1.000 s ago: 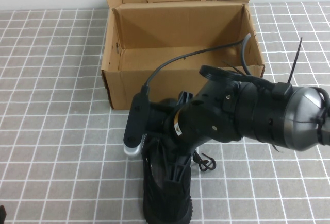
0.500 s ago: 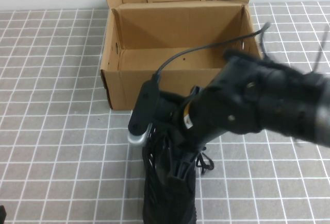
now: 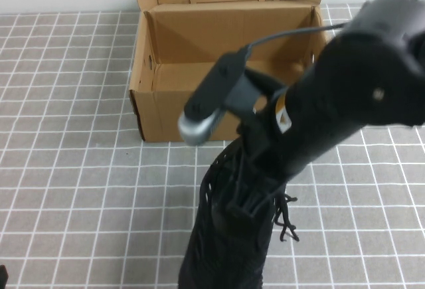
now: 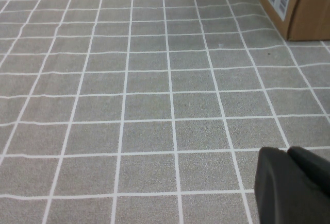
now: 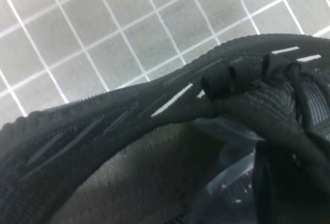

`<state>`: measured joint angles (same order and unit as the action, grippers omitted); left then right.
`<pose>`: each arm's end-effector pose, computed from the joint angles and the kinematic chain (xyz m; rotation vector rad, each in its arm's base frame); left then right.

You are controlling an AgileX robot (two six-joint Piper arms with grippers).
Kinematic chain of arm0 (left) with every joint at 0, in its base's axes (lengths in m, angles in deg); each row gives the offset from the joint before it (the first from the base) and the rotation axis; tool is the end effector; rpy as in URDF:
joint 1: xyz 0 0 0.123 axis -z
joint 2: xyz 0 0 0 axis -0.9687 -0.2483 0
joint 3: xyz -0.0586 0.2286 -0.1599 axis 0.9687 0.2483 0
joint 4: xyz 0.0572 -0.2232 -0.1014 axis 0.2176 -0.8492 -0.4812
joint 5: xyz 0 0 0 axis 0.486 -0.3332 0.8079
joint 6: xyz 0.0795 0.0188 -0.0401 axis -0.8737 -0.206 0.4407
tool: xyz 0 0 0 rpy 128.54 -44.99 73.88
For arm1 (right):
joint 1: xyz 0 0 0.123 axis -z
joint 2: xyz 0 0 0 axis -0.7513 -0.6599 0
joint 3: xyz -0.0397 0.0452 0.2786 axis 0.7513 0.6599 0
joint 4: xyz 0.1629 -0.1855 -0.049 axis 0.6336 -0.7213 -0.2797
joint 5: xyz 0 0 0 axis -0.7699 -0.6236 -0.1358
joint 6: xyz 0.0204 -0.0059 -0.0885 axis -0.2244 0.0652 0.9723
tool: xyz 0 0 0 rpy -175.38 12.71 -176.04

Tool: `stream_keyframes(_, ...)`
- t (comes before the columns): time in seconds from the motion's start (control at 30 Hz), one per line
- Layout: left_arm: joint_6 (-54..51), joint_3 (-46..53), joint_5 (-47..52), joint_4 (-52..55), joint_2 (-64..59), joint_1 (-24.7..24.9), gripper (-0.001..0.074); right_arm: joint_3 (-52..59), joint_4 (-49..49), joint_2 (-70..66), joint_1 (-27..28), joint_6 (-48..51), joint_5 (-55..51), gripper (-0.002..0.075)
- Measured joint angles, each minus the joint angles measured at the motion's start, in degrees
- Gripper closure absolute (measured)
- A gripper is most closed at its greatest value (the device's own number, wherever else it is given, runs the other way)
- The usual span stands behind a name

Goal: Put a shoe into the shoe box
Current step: Pick up the shoe from the table

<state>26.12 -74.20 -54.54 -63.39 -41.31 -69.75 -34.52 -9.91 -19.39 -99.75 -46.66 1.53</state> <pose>0.0521 -0.0031 0.1703 0.1371 1.8826 -0.0048 0.2090 0.2546 0.3425 -1.3362 2.3117 0.2019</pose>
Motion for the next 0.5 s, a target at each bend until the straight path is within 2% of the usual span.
stream_keyframes(0.3, 0.0, 0.0, 0.0, 0.0, 0.0, 0.0, 0.0736, -9.6, -4.1, 0.0, 0.0, -14.2, -3.5, 0.0731)
stream_keyframes(0.5, 0.0, 0.0, 0.0, 0.0, 0.0, 0.0, 0.0736, -13.1, -6.9, -0.4, 0.0, -16.5, -3.7, 0.0731)
